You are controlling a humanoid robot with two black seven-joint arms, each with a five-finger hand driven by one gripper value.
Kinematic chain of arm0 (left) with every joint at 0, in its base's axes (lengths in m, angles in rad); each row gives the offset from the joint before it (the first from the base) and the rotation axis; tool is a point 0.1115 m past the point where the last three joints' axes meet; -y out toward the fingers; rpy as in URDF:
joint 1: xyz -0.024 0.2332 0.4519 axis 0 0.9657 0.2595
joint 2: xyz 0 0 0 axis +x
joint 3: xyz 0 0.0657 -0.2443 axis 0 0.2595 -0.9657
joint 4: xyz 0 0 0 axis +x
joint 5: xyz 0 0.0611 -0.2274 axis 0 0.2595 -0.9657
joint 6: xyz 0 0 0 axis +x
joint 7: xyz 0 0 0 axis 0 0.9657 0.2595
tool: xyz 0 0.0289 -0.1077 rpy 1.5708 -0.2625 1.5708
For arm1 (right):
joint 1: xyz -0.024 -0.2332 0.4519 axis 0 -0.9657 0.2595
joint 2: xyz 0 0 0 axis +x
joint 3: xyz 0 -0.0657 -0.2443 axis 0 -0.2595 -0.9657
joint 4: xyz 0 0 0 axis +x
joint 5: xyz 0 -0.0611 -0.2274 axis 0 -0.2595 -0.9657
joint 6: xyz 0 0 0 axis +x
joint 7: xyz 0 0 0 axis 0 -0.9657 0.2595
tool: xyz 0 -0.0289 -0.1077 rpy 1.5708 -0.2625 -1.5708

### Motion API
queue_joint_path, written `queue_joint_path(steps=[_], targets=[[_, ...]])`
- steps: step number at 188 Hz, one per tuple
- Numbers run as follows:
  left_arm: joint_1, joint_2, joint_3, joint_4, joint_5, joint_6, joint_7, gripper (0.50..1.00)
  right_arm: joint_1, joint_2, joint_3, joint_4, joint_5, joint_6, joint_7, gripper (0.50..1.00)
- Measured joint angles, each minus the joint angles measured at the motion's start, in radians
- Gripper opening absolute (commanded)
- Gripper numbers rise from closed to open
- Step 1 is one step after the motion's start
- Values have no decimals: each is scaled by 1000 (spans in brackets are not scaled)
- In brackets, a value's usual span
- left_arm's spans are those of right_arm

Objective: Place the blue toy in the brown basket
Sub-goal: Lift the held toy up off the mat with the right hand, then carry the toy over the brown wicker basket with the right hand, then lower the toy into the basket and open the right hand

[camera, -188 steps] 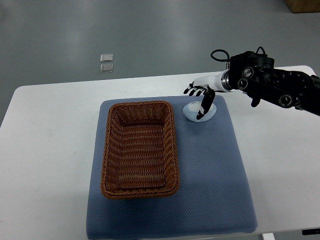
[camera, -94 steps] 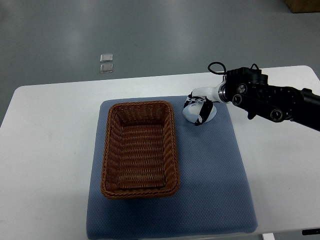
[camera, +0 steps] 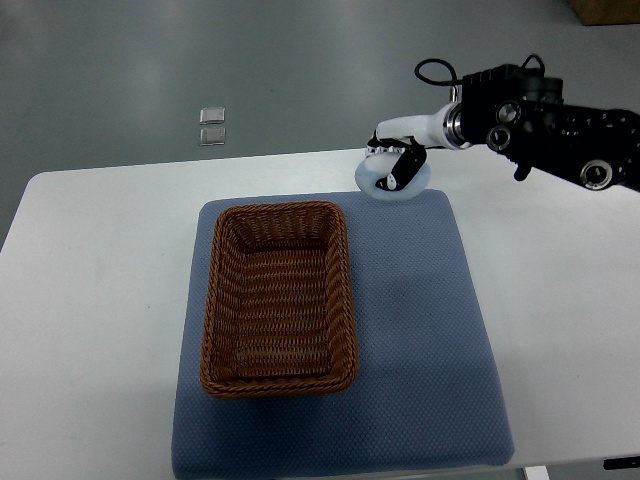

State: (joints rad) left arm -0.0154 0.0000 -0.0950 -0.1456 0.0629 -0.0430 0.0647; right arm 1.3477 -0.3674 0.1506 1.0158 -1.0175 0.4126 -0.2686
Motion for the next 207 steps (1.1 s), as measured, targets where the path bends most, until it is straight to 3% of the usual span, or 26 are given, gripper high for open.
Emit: queue_joint_path(steps=[40,77,109,142,207], targets=[[0,0,-2,0,0,0,0,1000,116,40,-1,80,137,5,-4,500],[1,0,-6,2,0,0,0,1000,140,207,-14,81,176,-4,-4,500],[1,0,-6,6,0,0,0,1000,120,347,-53,-3,169,-31,-4,500],[0,0,0,0,0,0,0,1000,41,366,-68,-97,154,-57,-2,500],[-1,0,1,0,0,0,0,1000,-95,367,-71,-115,122,-64,-1,500]])
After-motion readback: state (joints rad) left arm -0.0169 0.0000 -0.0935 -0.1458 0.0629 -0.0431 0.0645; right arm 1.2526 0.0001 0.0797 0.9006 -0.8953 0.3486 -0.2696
